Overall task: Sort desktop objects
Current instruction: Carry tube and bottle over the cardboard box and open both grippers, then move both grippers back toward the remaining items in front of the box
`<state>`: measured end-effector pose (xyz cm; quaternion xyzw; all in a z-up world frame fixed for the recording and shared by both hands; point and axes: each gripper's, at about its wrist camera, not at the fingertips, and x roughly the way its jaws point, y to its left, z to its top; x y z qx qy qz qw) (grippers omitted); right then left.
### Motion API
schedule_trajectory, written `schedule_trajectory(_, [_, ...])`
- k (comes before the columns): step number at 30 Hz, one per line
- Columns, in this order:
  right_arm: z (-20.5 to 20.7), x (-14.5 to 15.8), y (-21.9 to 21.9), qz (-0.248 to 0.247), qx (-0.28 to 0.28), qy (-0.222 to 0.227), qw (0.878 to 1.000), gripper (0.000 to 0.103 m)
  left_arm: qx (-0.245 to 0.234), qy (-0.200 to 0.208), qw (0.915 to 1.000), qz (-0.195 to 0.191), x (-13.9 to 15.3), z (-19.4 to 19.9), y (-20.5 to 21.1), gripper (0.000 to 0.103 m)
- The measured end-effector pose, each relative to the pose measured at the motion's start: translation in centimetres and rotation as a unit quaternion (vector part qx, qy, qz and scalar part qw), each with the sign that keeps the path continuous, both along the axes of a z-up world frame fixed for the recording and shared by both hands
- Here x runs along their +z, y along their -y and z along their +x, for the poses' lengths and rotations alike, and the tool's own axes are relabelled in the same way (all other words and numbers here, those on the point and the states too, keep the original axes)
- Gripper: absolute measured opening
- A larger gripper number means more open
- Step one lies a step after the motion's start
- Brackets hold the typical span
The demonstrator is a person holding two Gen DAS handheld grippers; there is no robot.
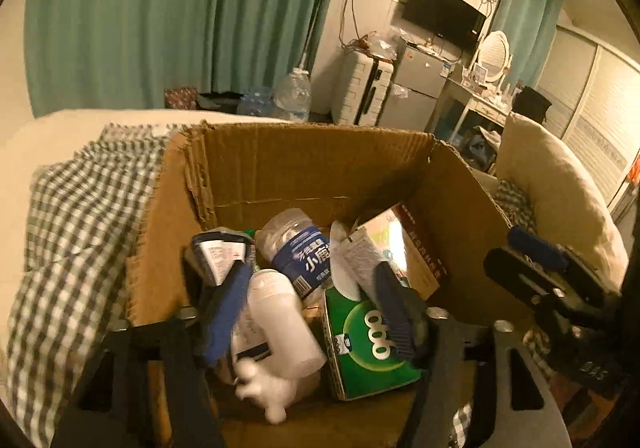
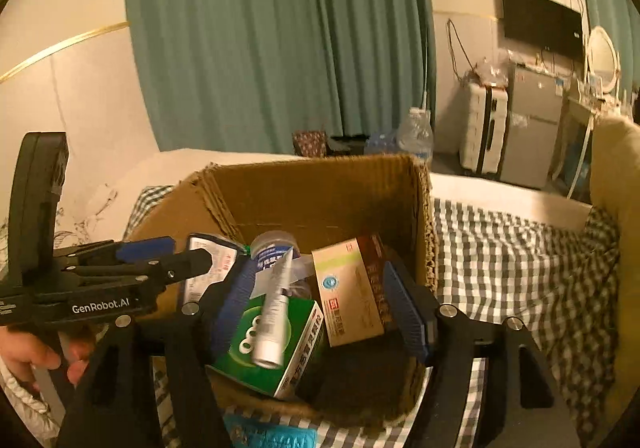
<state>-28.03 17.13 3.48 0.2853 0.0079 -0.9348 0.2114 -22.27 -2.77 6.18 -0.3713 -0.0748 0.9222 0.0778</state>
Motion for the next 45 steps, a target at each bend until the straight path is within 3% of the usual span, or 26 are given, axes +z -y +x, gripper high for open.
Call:
schedule_trajectory(6, [3.9,1.7,-2.3,-0.02,-0.008,-0.016,1.0,0.066,0.016,-0.039,0.9991,-0.009,2.7,5.3,0.9,0.086])
schedule_trajectory(12, [8.7,1.2,-4.3,-0.04,-0.018,0.007,0.999,0.066,0.045,-0.043,0.9981,-0.003,3.5,10.2,2.1,0.089])
schedule_trajectory(19, [13.3,-1.9,-5.5,-0.014,-0.022,0.063,0.998,0.066,0.072,0.007,0.9973,0.012,-0.6,15.1,3.3,0.089])
schedule_trajectory(27, [17.6,-5.9,-5.2,0.034,-0.022,0.138,0.99,0.066,0.092,0.056,0.994,0.02,-5.9,15.9,2.8,0.089])
schedule_trajectory(36, [17.9,-9.0,-3.0,0.086,-0.006,0.187,0.979,0.066,0.066,0.094,0.9929,-0.03,-10.2,15.7,0.9,0.089])
schedule_trajectory(45, [17.5,-11.9,-1.7,0.134,-0.002,0.233,0.963,0.068,0.074,0.111,0.9904,-0.037,-12.7,13.9,0.9,0.089])
